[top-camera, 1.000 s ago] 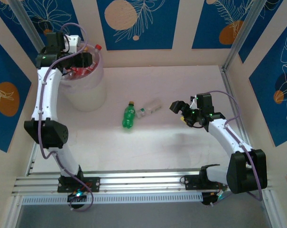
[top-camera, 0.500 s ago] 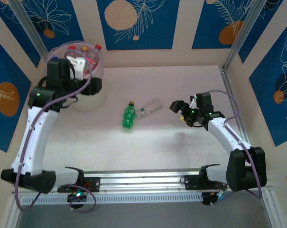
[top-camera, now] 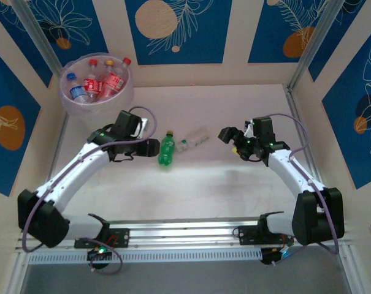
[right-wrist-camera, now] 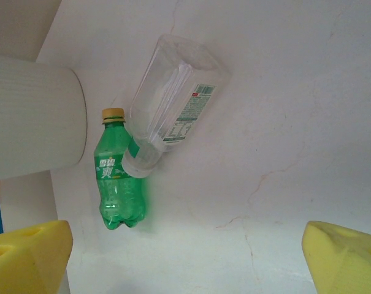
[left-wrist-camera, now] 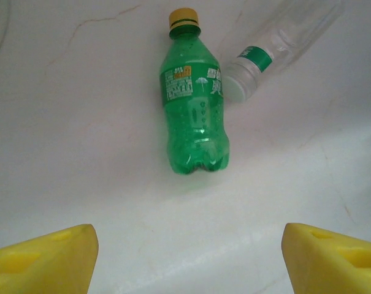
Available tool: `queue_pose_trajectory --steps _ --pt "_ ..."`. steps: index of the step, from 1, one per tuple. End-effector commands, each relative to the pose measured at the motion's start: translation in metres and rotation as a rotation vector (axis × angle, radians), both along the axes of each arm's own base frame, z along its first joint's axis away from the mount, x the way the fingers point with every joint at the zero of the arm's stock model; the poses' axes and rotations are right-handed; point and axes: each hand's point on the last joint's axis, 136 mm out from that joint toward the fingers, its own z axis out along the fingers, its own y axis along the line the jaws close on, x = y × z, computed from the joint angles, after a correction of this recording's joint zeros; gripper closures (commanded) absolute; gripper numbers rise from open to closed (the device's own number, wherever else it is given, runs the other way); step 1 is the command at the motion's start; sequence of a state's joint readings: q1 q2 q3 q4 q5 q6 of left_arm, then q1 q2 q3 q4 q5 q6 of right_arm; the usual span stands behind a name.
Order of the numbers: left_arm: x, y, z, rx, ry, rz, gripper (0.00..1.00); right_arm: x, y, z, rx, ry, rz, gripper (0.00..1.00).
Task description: Put the plastic bottles in the bin
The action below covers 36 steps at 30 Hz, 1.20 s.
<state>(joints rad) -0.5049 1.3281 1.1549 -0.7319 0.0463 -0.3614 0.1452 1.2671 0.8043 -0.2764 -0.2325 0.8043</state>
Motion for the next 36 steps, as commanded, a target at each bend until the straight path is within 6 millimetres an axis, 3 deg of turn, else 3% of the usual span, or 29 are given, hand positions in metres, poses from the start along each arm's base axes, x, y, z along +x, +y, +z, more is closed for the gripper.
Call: queue_pose_trajectory --steps 1,13,22,30,36 --pt "0.021 -0.01 -0.011 0.05 -0.032 -0.002 0.22 0.0 0.003 0.008 -0.006 -0.015 0.016 0.03" --pt "0.051 -0.057 -0.077 0.022 0.062 -0.058 0.15 0.002 0.002 0.008 -0.007 -0.015 0.012 0.03" --pt "0.063 -0.064 -0.114 0.052 0.115 -0.05 0.14 -0.003 -0.001 0.003 -0.012 -0.002 0.011 0.03" --pt "0.072 -0.069 -0.132 0.075 0.137 -0.056 0.17 -0.006 -0.002 -0.002 -0.008 0.007 0.005 0.03" --pt "0.068 -0.066 -0.14 0.082 0.145 -0.055 0.3 -0.008 -0.002 0.0 -0.01 0.007 0.004 0.03"
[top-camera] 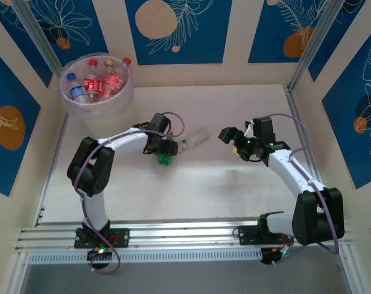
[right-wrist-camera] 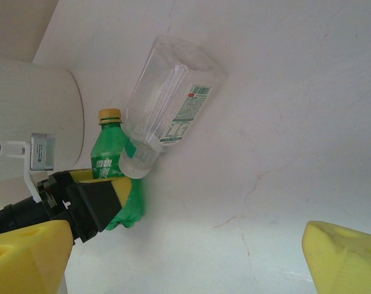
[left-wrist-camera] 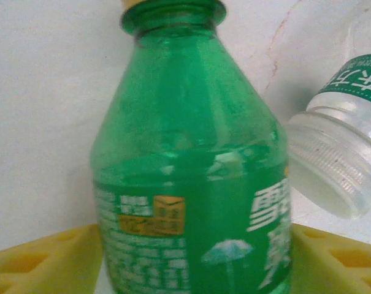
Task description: Put the plastic bottles in the bin
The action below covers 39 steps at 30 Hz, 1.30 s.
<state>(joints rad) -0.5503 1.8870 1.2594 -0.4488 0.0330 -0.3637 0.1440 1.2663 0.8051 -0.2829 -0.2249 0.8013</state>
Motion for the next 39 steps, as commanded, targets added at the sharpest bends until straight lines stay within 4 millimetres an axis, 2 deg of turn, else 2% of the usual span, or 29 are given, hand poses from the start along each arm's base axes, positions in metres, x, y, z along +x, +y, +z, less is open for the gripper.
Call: queue_pose_trajectory --steps 1,8,14,25,29,31,33,36,39 --pt "-0.002 -0.007 -0.003 -0.014 0.004 -0.019 0.33 -0.008 -0.001 0.001 -0.004 0.003 0.005 0.03" --pt "-0.001 -0.007 0.013 -0.023 -0.02 -0.015 0.42 -0.01 -0.002 -0.002 -0.003 0.008 0.002 0.03" --pt "-0.009 -0.006 0.049 -0.056 -0.056 -0.025 0.43 -0.009 -0.002 -0.001 -0.001 0.002 0.003 0.03" --pt "-0.019 -0.011 0.181 -0.159 -0.224 -0.116 0.47 -0.003 0.004 -0.002 0.018 0.0 0.013 0.03" --pt "-0.024 -0.011 0.248 -0.25 -0.311 -0.16 0.47 -0.002 0.005 0.0 0.016 -0.004 0.018 0.03" --pt "-0.024 -0.002 0.284 -0.297 -0.355 -0.16 0.48 -0.002 0.004 -0.001 0.011 -0.003 0.017 0.03" --pt "-0.019 0.015 0.315 -0.329 -0.391 -0.144 0.5 -0.003 0.003 -0.001 0.011 -0.002 0.018 0.03" --pt "-0.003 0.057 0.351 -0.325 -0.455 -0.079 0.53 -0.003 0.004 -0.002 0.014 -0.002 0.019 0.03" --pt "0.015 0.101 0.375 -0.309 -0.507 -0.006 0.53 -0.003 0.003 -0.001 0.015 -0.005 0.018 0.03"
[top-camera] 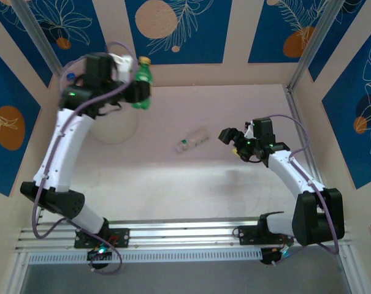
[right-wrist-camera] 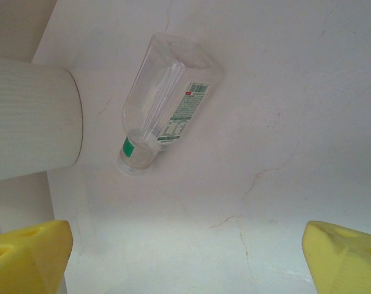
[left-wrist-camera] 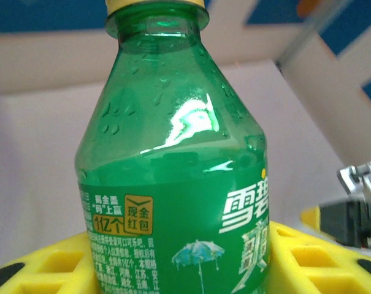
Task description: Put the plastic bottles in the bin
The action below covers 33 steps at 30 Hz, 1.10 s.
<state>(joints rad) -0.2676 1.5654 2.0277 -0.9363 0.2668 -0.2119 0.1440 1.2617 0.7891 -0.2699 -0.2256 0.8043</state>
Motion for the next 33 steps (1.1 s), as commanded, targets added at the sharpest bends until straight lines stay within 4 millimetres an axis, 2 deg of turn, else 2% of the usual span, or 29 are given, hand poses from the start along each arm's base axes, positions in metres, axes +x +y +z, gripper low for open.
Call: queue_pose_trajectory --steps 1,4,6,9,11,15,18,20,22,24,27,31,33 --pt "0.001 0.039 0.011 0.012 0.019 0.018 0.53 -0.001 0.003 0.002 0.013 -0.005 0.018 0.03" --pt "0.027 0.086 0.014 0.01 0.017 0.124 0.53 0.0 0.002 0.003 0.016 -0.007 0.017 0.03" --pt "0.044 0.114 0.009 0.01 0.032 0.19 0.54 0.0 0.002 0.004 0.017 -0.008 0.018 0.03" --pt "0.065 0.149 -0.011 0.028 0.079 0.275 0.54 0.0 0.001 0.005 0.011 -0.011 0.019 0.03" --pt "0.075 0.163 -0.027 0.047 0.112 0.304 0.54 -0.001 -0.001 0.005 0.006 -0.009 0.014 0.03" --pt "0.09 0.179 -0.058 0.122 0.167 0.331 0.53 -0.002 -0.003 0.004 0.007 -0.008 0.008 0.03" --pt "0.093 0.189 -0.074 0.176 0.199 0.348 0.5 -0.003 -0.004 0.005 0.007 -0.008 0.009 0.03" --pt "0.094 0.192 -0.079 0.205 0.207 0.346 0.41 -0.003 -0.005 0.006 0.005 -0.009 0.006 0.03" --pt "0.092 0.195 -0.081 0.233 0.209 0.347 0.27 -0.004 -0.005 0.006 0.004 -0.01 0.006 0.03" --pt "0.091 0.196 -0.078 0.249 0.198 0.347 0.15 -0.004 -0.005 0.005 0.005 -0.006 0.007 0.03" --pt "0.092 0.193 -0.064 0.242 0.148 0.338 0.11 -0.005 -0.005 0.003 0.009 0.0 0.005 0.03" --pt "0.096 0.196 -0.048 0.246 0.082 0.354 0.11 -0.004 -0.003 0.003 0.019 0.002 0.009 0.03" --pt "0.099 0.199 -0.045 0.254 0.069 0.369 0.17 -0.005 -0.002 0.003 0.016 0.003 0.009 0.03"
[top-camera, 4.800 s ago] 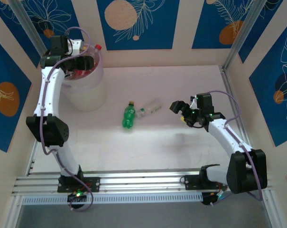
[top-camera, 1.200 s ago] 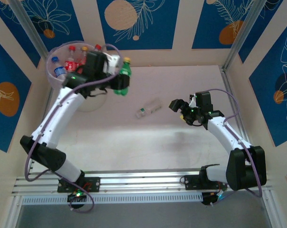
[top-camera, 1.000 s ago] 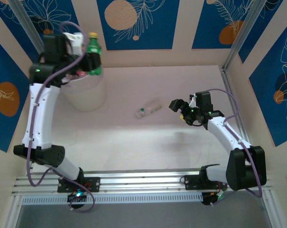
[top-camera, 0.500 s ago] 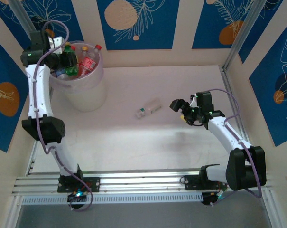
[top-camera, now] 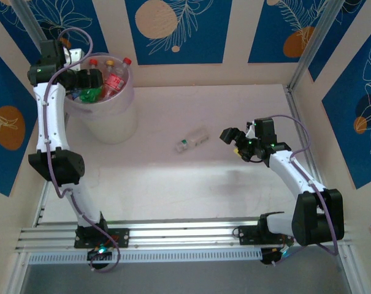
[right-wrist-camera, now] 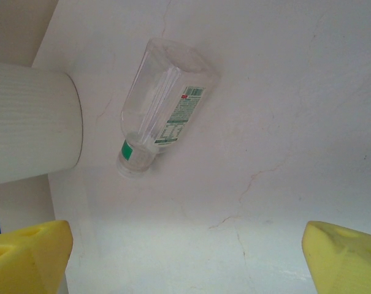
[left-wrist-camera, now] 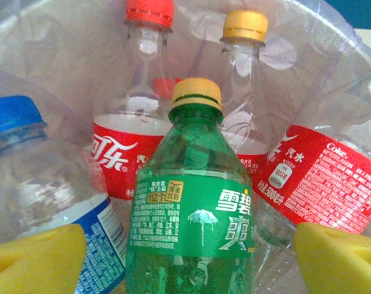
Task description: Put the plastic bottles in the bin
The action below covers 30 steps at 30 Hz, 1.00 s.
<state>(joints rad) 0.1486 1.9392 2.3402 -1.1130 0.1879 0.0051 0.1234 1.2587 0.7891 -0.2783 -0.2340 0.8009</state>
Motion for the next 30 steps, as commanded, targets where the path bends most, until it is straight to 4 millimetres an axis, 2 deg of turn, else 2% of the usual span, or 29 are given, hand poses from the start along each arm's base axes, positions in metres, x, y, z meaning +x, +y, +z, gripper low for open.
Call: queue_pose_trajectory --steps 1,5,10,21,26,30 --pt "-0.002 0.007 0.03 0.052 -0.094 0.016 0.2 -0.005 0.003 0.003 0.012 -0.004 0.019 0.03" --pt "0.0 0.002 0.015 0.027 -0.054 0.001 0.34 -0.006 0.004 0.002 0.01 -0.001 0.02 0.03" --pt "-0.004 -0.016 -0.011 0.022 0.008 -0.043 0.44 -0.008 0.005 0.0 0.008 0.006 0.021 0.03" --pt "-0.006 -0.033 -0.061 -0.049 0.084 -0.05 0.48 -0.006 0.006 0.001 0.006 0.004 0.024 0.03" --pt "-0.002 -0.041 -0.064 -0.096 0.077 -0.058 0.48 -0.007 0.006 0.001 0.005 0.004 0.025 0.03" --pt "-0.001 -0.041 -0.042 -0.086 0.031 -0.057 0.43 -0.006 0.006 0.002 0.003 0.002 0.024 0.03"
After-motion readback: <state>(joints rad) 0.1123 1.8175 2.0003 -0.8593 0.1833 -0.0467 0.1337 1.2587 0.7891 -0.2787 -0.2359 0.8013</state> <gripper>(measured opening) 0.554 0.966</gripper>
